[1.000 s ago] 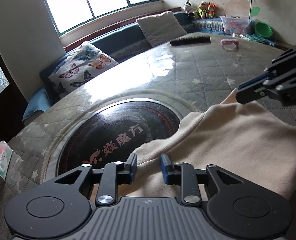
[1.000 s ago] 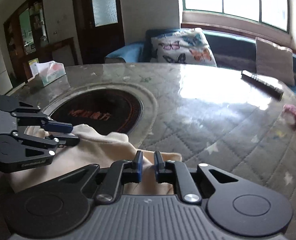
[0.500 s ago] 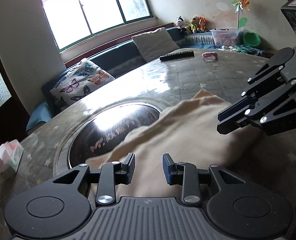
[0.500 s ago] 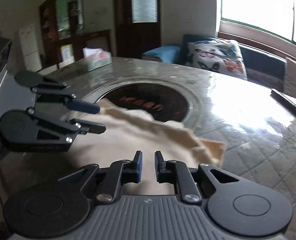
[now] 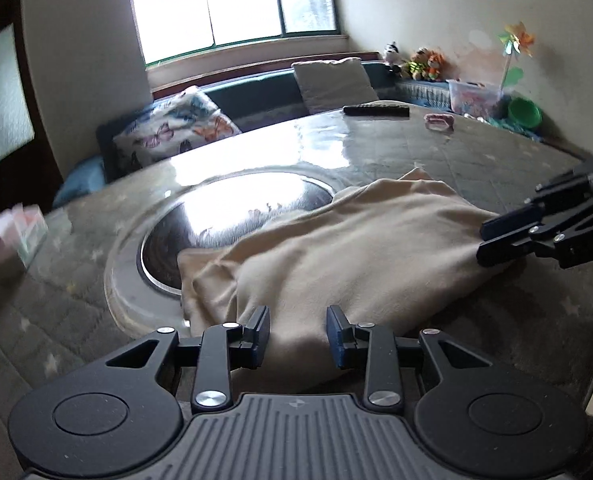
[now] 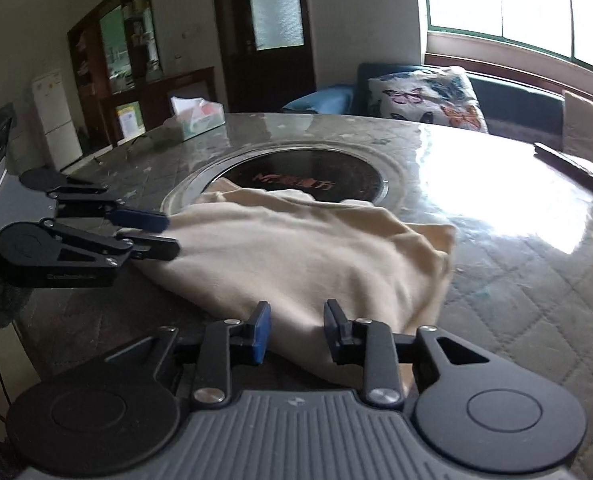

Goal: Fold clothes
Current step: 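Lay the folded hem down with both grippers and open them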

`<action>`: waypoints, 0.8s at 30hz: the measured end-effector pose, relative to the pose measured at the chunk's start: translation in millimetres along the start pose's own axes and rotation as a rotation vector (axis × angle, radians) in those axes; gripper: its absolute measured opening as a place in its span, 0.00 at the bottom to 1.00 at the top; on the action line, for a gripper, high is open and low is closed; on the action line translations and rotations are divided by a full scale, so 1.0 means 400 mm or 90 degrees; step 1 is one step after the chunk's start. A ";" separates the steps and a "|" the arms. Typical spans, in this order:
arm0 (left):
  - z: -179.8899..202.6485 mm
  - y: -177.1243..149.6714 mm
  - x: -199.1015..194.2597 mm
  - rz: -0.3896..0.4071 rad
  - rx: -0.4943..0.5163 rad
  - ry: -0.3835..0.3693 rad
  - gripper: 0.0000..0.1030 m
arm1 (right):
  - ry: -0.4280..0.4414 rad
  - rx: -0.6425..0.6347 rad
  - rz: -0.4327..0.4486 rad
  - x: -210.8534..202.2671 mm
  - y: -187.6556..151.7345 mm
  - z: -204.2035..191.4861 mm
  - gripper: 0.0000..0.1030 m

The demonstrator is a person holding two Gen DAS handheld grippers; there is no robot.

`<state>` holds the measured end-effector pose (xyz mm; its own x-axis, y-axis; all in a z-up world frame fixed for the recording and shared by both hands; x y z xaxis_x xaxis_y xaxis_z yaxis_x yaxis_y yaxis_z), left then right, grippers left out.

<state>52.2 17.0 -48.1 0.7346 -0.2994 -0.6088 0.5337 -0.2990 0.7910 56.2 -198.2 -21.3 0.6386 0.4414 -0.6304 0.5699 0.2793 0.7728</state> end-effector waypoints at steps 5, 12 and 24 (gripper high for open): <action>-0.017 0.005 -0.025 0.005 -0.024 -0.007 0.34 | 0.010 0.044 0.002 -0.003 0.001 0.032 0.29; -0.050 0.004 -0.022 -0.003 -0.072 -0.016 0.40 | 0.011 0.035 -0.001 0.012 0.011 0.026 0.35; -0.136 0.065 0.022 0.000 -0.166 -0.009 0.36 | -0.015 0.040 0.019 0.085 0.110 0.057 0.40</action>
<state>95.2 55.7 -29.7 0.7302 -0.3123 -0.6076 0.6244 -0.0559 0.7791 114.6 -190.2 -10.6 0.6672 0.4288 -0.6091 0.5813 0.2117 0.7857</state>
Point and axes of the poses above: each gripper's, at about its wrist camera, not at the fingertips, and x roughly the way its jaws point, z to its right, y to its top, the point moved 4 cm from there along x, roughly the way its jaws point, and after that the axes turned 5 degrees about -y, right-handed, at the moved point
